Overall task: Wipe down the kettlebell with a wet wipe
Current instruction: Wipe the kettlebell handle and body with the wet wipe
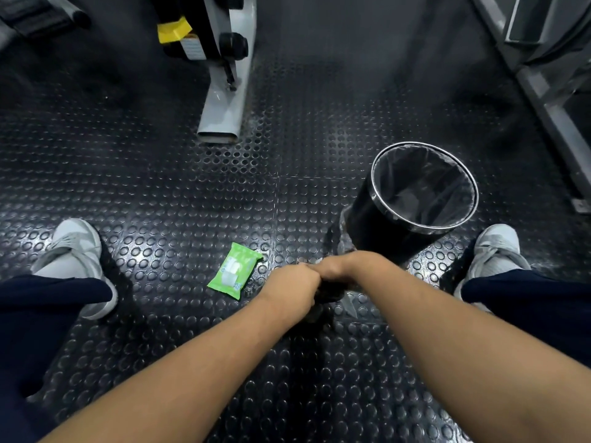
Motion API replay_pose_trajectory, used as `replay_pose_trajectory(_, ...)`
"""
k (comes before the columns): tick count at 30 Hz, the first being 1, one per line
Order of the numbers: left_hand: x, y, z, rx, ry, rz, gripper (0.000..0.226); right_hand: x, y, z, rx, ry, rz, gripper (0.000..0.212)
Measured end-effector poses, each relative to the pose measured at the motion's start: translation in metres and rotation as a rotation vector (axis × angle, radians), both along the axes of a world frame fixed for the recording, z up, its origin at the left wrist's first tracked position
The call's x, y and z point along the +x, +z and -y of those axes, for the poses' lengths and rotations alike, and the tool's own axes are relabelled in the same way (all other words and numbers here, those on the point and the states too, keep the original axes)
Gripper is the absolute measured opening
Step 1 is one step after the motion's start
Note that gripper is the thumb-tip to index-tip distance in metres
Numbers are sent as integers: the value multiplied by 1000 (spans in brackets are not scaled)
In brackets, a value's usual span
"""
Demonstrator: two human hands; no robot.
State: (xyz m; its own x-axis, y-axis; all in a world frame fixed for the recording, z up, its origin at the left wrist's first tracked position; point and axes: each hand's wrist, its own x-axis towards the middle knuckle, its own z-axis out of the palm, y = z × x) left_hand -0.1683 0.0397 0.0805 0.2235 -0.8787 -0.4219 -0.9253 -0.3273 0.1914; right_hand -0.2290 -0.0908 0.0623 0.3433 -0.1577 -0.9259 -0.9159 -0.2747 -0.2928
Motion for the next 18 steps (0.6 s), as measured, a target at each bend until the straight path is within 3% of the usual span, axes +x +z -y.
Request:
replay_pose_trajectory(6, 1, -1, 0, -25, -11, 2, 40, 6, 25, 16, -22, 45, -43, 80)
replay_pose_trajectory(10, -4, 2, 3, 21, -7, 37, 28, 2, 12, 6, -50, 58, 4, 69)
replay_pose_trajectory(14, -3, 3, 2, 23, 5, 13, 26, -6, -5, -4, 1, -144, 88, 79)
replay_pose_trajectory(18, 0, 4, 0, 5, 18, -4, 24, -9, 7, -6, -36, -117, 123, 79)
